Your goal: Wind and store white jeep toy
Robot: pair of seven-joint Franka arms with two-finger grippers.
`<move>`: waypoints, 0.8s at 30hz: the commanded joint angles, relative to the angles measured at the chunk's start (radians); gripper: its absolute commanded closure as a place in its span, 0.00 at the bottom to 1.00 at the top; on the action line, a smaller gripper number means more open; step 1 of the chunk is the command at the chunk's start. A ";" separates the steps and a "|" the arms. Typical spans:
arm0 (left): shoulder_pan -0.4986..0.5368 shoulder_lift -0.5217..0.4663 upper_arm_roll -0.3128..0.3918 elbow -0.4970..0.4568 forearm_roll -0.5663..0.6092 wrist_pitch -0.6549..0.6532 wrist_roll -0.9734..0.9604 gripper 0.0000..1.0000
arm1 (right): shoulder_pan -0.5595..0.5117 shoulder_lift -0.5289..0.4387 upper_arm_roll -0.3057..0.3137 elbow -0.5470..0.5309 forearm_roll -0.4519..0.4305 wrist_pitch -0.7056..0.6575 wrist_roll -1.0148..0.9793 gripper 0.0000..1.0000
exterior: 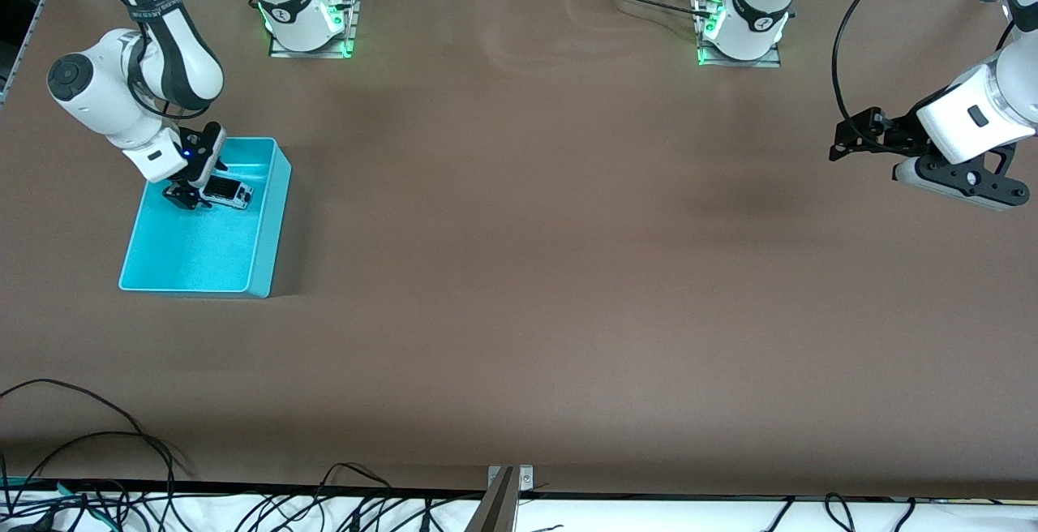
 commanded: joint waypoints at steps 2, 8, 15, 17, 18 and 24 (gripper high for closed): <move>0.004 0.019 0.002 0.041 -0.018 -0.027 0.009 0.00 | -0.006 -0.089 0.000 0.065 -0.001 -0.148 0.011 0.00; -0.001 0.019 0.002 0.041 -0.017 -0.027 0.009 0.00 | -0.003 -0.109 0.011 0.249 0.003 -0.378 0.162 0.00; 0.005 0.019 0.002 0.039 -0.018 -0.047 0.009 0.00 | 0.000 -0.107 0.072 0.496 0.002 -0.657 0.463 0.00; 0.004 0.019 0.002 0.041 -0.018 -0.047 0.009 0.00 | 0.000 -0.107 0.094 0.550 0.002 -0.700 0.573 0.00; 0.001 0.019 0.004 0.041 -0.016 -0.047 0.007 0.00 | 0.000 -0.107 0.101 0.576 0.000 -0.725 0.621 0.00; -0.001 0.019 0.002 0.042 -0.008 -0.047 0.007 0.00 | 0.010 -0.093 0.112 0.736 -0.007 -0.872 0.935 0.00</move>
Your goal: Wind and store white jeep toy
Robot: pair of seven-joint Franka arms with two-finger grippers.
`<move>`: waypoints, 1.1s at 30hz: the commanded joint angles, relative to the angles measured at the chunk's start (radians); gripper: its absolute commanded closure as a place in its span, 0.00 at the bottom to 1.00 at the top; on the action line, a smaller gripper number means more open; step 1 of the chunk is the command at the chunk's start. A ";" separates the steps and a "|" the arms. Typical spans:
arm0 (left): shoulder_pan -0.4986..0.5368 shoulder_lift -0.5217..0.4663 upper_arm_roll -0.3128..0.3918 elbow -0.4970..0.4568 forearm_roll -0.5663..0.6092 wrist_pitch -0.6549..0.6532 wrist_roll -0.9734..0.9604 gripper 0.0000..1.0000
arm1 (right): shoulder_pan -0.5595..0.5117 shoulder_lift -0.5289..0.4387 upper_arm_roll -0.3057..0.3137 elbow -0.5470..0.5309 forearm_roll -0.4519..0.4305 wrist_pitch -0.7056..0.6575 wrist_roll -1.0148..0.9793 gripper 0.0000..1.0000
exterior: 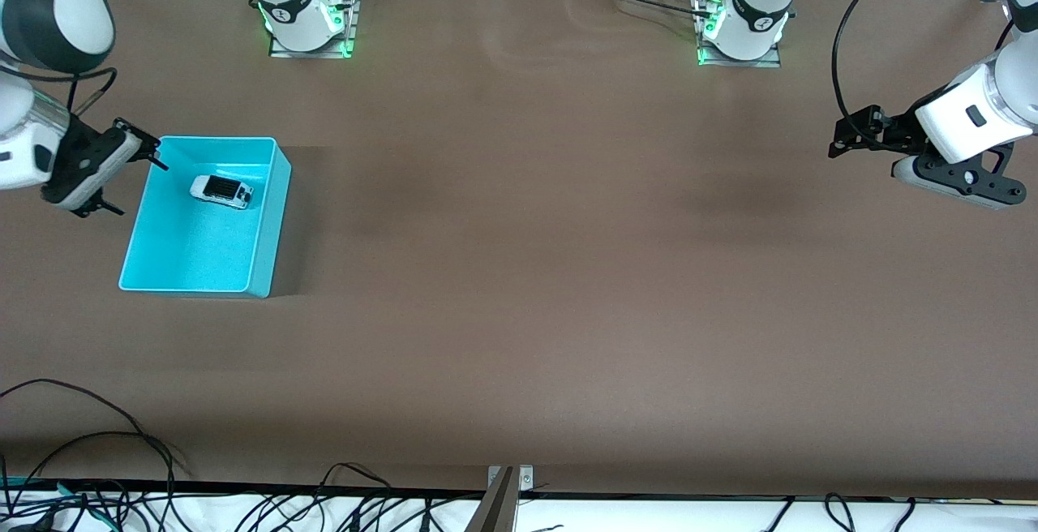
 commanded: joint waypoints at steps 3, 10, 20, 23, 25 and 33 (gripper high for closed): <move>-0.005 0.019 -0.002 0.042 0.028 -0.028 0.003 0.00 | 0.034 0.050 0.005 0.214 -0.025 -0.185 0.370 0.00; -0.007 0.019 -0.003 0.044 0.056 -0.028 -0.010 0.00 | 0.092 0.098 0.005 0.357 -0.062 -0.320 0.692 0.00; -0.025 0.025 -0.005 0.063 0.059 -0.028 -0.011 0.00 | 0.171 0.124 0.005 0.391 -0.105 -0.355 0.887 0.00; -0.025 0.025 -0.003 0.063 0.059 -0.028 -0.010 0.00 | 0.171 0.135 0.005 0.391 -0.099 -0.354 0.892 0.00; -0.027 0.025 -0.003 0.065 0.061 -0.028 -0.010 0.00 | 0.169 0.136 0.003 0.393 -0.092 -0.349 0.889 0.00; -0.027 0.025 -0.005 0.065 0.064 -0.028 -0.011 0.00 | 0.166 0.135 0.000 0.391 -0.092 -0.354 0.900 0.00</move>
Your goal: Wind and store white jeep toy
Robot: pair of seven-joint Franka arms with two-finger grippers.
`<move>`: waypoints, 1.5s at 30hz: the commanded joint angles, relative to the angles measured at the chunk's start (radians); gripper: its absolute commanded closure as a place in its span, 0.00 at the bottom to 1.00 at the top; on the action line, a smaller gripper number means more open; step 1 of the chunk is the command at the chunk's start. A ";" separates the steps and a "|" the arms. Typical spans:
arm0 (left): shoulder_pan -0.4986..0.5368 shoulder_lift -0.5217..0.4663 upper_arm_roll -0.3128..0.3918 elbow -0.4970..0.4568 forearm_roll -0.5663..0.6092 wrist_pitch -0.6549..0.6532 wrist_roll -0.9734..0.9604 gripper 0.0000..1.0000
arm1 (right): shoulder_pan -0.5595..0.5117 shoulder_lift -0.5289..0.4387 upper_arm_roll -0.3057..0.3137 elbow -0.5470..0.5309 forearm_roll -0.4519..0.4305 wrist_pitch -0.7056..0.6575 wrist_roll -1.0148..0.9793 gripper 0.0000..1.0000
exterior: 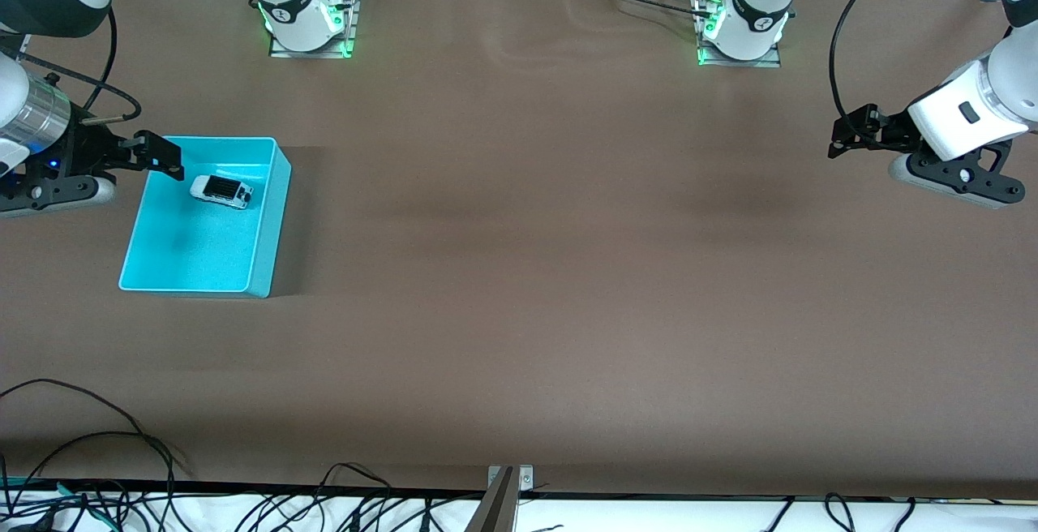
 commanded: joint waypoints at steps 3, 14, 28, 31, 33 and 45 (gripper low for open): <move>-0.010 0.018 -0.002 0.042 0.032 -0.026 -0.007 0.00 | -0.001 0.013 -0.002 0.038 -0.005 -0.030 0.018 0.00; -0.010 0.018 -0.002 0.042 0.047 -0.026 -0.009 0.00 | -0.007 0.013 -0.021 0.029 -0.003 -0.029 0.016 0.00; -0.011 0.020 -0.002 0.042 0.047 -0.026 -0.010 0.00 | 0.148 0.000 -0.188 0.021 0.000 -0.033 0.018 0.00; -0.011 0.020 -0.002 0.042 0.047 -0.026 -0.009 0.00 | 0.157 0.001 -0.199 0.021 0.000 -0.033 0.018 0.00; -0.010 0.020 -0.002 0.042 0.047 -0.026 -0.009 0.00 | 0.157 0.006 -0.199 0.023 0.000 -0.030 0.018 0.00; -0.011 0.020 -0.002 0.042 0.047 -0.026 -0.009 0.00 | 0.160 0.009 -0.199 0.024 -0.002 -0.030 0.015 0.00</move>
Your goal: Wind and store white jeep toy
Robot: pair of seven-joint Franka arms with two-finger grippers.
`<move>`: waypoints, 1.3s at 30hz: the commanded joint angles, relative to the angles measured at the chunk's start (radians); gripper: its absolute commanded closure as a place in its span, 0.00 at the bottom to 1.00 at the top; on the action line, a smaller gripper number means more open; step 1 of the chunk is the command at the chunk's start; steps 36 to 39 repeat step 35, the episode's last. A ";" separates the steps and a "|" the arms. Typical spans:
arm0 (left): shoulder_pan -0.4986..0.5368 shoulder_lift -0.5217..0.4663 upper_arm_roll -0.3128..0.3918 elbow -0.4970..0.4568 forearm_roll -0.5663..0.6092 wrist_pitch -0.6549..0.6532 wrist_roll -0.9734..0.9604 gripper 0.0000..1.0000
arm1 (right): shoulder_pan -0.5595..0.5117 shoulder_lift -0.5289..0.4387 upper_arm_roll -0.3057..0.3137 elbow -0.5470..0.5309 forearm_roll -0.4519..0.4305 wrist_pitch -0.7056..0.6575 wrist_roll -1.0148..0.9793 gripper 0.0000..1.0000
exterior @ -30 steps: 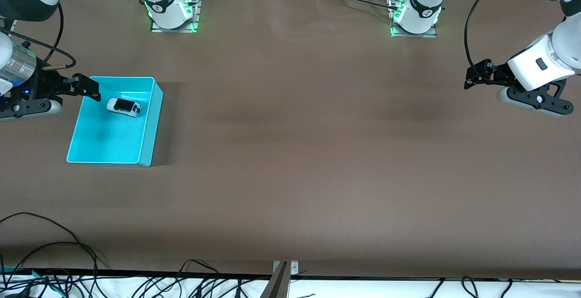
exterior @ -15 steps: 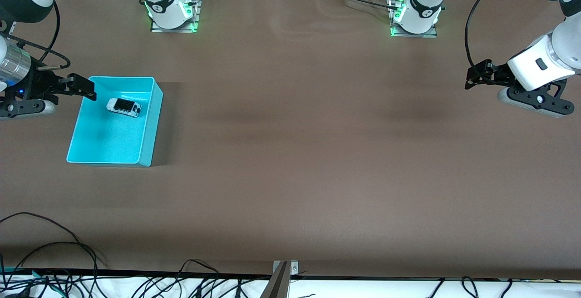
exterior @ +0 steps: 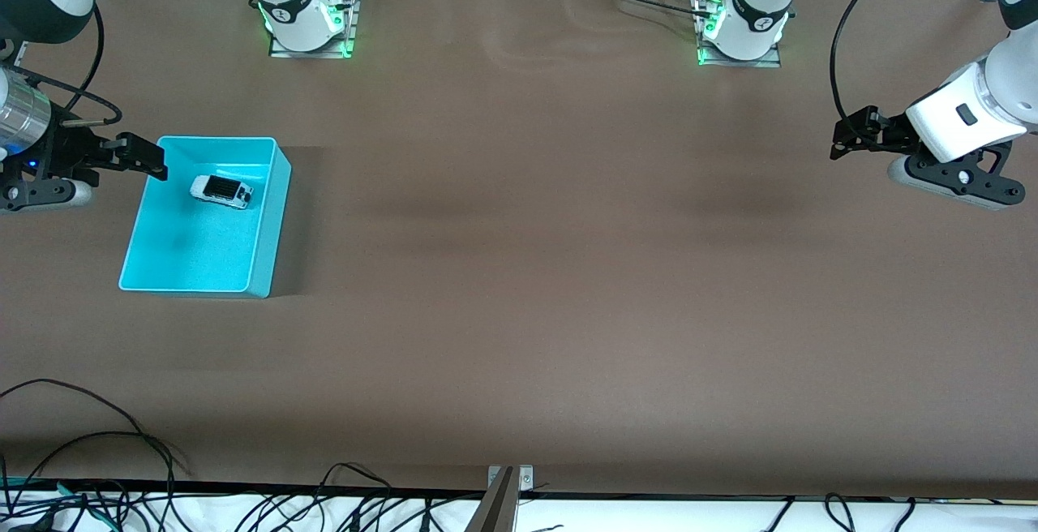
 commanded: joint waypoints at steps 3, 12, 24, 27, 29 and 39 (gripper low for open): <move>-0.010 0.018 0.000 0.040 0.025 -0.026 -0.009 0.00 | 0.020 0.009 -0.013 0.021 -0.002 -0.017 0.010 0.00; -0.010 0.018 -0.001 0.040 0.026 -0.026 -0.009 0.00 | 0.019 0.010 -0.013 0.017 0.001 -0.014 0.011 0.00; -0.012 0.018 -0.003 0.040 0.026 -0.026 -0.009 0.00 | 0.017 0.015 -0.013 0.017 0.001 -0.013 0.010 0.00; -0.019 0.018 -0.003 0.040 0.028 -0.026 -0.009 0.00 | 0.014 0.016 -0.015 0.017 0.006 -0.013 0.011 0.00; -0.024 0.018 -0.004 0.040 0.051 -0.026 -0.009 0.00 | 0.014 0.016 -0.016 0.017 0.015 -0.013 0.011 0.00; -0.033 0.016 -0.003 0.040 0.074 -0.026 -0.020 0.00 | 0.005 0.024 -0.019 0.016 0.016 -0.017 0.004 0.00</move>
